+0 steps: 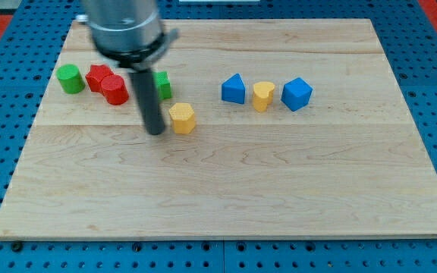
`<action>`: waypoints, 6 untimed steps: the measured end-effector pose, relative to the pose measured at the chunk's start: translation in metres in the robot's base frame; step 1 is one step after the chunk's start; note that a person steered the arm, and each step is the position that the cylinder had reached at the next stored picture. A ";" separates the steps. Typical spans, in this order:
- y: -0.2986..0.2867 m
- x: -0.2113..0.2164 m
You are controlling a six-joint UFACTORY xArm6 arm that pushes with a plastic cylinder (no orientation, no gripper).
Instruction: Push the blue triangle right a bit
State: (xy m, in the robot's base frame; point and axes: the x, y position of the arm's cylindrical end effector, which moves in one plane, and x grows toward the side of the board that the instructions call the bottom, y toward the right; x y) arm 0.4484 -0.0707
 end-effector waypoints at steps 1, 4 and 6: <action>0.088 -0.030; 0.042 -0.067; 0.118 -0.120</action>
